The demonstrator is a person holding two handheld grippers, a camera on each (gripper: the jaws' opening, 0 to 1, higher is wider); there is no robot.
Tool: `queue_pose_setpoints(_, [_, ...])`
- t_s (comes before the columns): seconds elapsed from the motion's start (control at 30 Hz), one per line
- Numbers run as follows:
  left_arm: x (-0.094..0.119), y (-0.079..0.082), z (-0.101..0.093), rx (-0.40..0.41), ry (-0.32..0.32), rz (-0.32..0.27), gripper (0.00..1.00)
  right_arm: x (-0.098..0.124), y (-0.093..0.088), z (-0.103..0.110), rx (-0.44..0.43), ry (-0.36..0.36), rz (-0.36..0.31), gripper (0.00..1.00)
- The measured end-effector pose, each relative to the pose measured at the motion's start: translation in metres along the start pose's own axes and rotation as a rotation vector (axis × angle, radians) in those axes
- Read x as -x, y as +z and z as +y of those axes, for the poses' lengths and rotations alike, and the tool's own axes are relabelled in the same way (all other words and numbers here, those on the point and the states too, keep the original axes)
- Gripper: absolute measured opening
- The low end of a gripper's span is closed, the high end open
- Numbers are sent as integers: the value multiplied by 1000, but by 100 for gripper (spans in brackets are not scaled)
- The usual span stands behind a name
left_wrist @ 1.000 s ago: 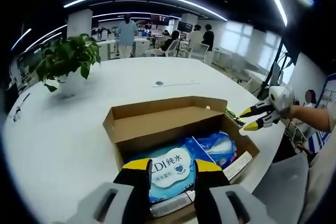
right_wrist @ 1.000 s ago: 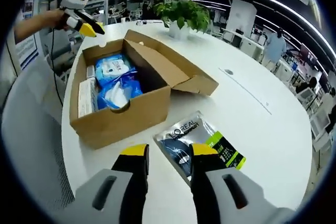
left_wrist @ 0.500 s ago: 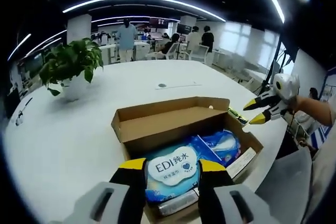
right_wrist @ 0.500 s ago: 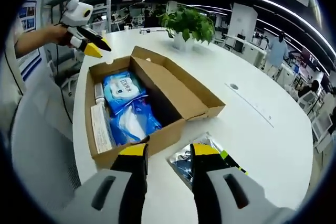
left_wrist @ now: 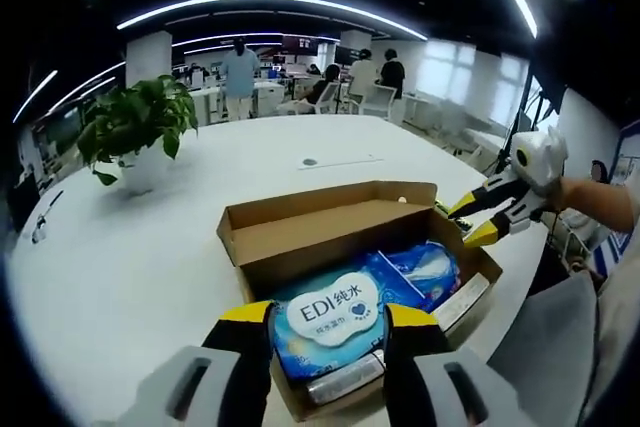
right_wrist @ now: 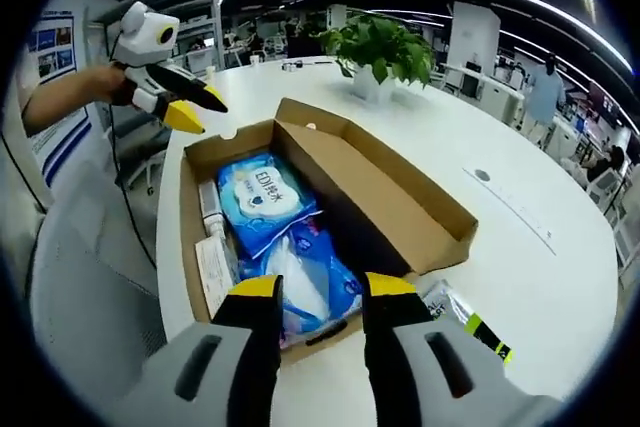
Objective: Operate the shoe box by opening the lid, removing the specified soft item, and placing it in the target area until the item is outside and the box remains undamaged.
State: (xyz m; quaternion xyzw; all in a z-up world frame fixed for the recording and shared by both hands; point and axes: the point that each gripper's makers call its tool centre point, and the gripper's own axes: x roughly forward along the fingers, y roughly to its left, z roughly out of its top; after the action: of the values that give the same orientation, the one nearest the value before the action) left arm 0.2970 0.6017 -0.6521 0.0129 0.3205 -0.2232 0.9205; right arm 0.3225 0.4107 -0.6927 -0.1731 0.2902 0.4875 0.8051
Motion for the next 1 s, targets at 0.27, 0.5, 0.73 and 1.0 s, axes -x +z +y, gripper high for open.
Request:
queue_pose_setpoints(0.27, [2,-2,2,0,3,-5,45,-28,6,14,-40,40,5,28])
queue_pose_setpoints(0.5, [2,-7,4,0,5,-2,46,-46,11,19,-93,63,12,27])
queue_pose_setpoints(0.73, [5,-10,8,-3,10,-3,47,-66,15,23,-129,86,23,26])
queue_pose_setpoints(1.0, [9,-13,10,-4,16,-7,47,-84,10,27,-137,104,56,24])
